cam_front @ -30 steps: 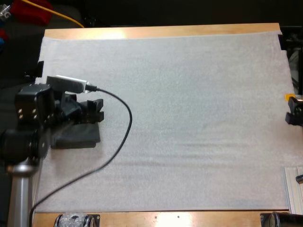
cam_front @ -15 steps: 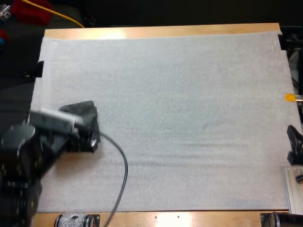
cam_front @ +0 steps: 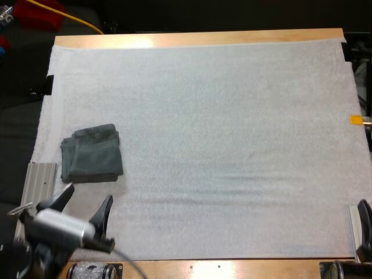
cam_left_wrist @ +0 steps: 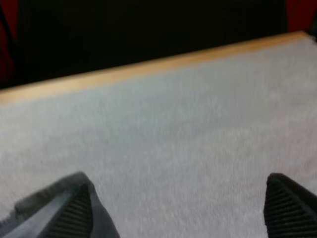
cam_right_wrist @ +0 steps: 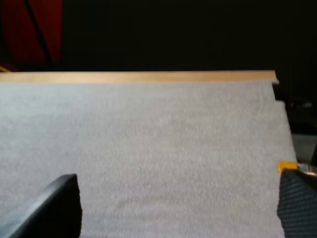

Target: Pick towel from pile, fold and stack

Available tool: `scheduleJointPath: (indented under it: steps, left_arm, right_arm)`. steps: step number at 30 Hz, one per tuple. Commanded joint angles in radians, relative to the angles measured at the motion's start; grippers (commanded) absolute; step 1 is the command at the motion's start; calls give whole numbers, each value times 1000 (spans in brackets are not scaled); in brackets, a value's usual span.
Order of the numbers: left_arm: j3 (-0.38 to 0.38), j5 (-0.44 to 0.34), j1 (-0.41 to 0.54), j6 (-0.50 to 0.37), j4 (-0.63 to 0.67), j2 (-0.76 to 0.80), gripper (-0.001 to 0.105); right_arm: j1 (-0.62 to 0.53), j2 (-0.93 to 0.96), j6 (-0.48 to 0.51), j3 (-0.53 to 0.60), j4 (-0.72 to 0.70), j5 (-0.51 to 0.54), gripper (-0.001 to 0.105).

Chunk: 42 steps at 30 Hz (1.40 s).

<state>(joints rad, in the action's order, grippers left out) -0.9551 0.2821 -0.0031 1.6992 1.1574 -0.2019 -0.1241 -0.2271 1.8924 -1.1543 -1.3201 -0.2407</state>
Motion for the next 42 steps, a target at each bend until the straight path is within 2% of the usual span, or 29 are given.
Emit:
scheduleJointPath:
  steps: [1,6,10,13,19,24,28,33,42]
  left_arm:
    - [-1,-2,-5,2,3,30,69]
    - [-1,-2,-5,-5,53,125,69]
    - [8,-2,-5,-54,104,201,69]
    - [9,-2,-5,-60,143,253,69]
    - [9,-10,-5,-62,229,350,69]
    - [13,-24,-3,-82,292,358,69]
    - [39,-24,-1,-89,267,358,69]
    - [105,-24,-1,-89,176,355,69]
    - [251,-24,-1,-89,-26,356,69]
  right_arm:
    - [-1,34,-11,12,-3,-7,78]
    - [-1,147,-16,54,-15,-3,78]
    - [-1,236,-35,81,-55,1,78]
    - [-1,284,-35,94,-76,14,78]
    - [-1,283,-45,95,-113,34,78]
    - [-1,283,-50,94,-113,34,78]
    - [-1,283,-50,97,-105,34,78]
    - [-1,283,-50,139,-26,34,78]
    - [-1,282,-49,337,152,52,78]
